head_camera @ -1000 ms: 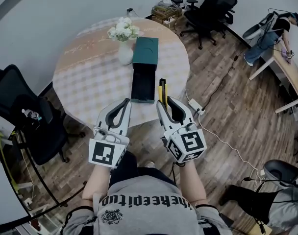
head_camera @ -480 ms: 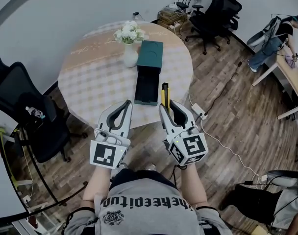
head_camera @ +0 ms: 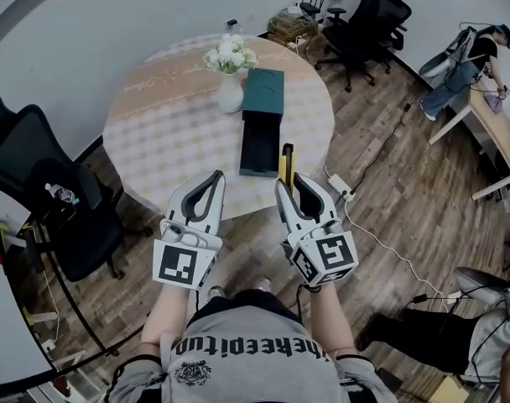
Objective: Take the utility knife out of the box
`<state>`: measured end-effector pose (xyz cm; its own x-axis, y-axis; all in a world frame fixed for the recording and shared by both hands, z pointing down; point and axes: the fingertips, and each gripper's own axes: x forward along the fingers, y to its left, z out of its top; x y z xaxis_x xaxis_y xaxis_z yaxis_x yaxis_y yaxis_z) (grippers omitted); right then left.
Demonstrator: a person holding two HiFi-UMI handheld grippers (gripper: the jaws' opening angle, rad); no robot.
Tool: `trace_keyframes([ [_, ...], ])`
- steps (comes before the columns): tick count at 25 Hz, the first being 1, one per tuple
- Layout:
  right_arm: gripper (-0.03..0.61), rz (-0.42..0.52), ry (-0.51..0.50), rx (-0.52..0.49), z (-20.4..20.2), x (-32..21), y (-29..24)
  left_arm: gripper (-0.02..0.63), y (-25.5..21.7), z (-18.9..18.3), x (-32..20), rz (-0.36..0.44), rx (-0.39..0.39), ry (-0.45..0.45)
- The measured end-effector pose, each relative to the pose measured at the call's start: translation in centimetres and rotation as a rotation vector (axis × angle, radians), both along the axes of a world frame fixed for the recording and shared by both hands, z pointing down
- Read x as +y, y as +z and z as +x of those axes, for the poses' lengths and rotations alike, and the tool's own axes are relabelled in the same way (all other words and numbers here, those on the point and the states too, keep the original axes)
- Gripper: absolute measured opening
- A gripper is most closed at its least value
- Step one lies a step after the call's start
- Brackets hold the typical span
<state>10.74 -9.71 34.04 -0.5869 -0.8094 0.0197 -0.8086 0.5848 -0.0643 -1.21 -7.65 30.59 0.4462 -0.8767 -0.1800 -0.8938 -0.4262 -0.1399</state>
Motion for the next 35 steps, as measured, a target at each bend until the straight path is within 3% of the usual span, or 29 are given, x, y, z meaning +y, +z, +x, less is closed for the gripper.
trace_keyframes([
  [4, 0.118, 0.012, 0.032, -0.002, -0.8, 0.6, -0.6, 0.017, 0.0, -1.2, 0.6, -0.046, 0.023, 0.019],
  [8, 0.118, 0.017, 0.059, 0.007, -1.7, 1.8, -0.8, 0.017, 0.1, -2.7, 1.4, -0.01, -0.005, 0.031],
  [19, 0.118, 0.036, 0.154, 0.011, -3.1, 6.0, -1.2, 0.017, -0.5, -4.8, 4.5, 0.022, 0.012, 0.115],
  [24, 0.118, 0.04, 0.177, 0.007, -3.9, 8.1, -0.9, 0.017, 0.0, -5.5, 6.4, -0.022, 0.029, 0.136],
  [31, 0.118, 0.033, 0.204, 0.0, -4.8, 10.3, -0.3, 0.017, 0.3, -6.7, 8.1, 0.012, 0.007, 0.158],
  [35, 0.118, 0.033, 0.215, 0.0, -5.1, 10.9, -0.1, 0.017, 0.5, -7.1, 8.5, -0.028, 0.024, 0.161],
])
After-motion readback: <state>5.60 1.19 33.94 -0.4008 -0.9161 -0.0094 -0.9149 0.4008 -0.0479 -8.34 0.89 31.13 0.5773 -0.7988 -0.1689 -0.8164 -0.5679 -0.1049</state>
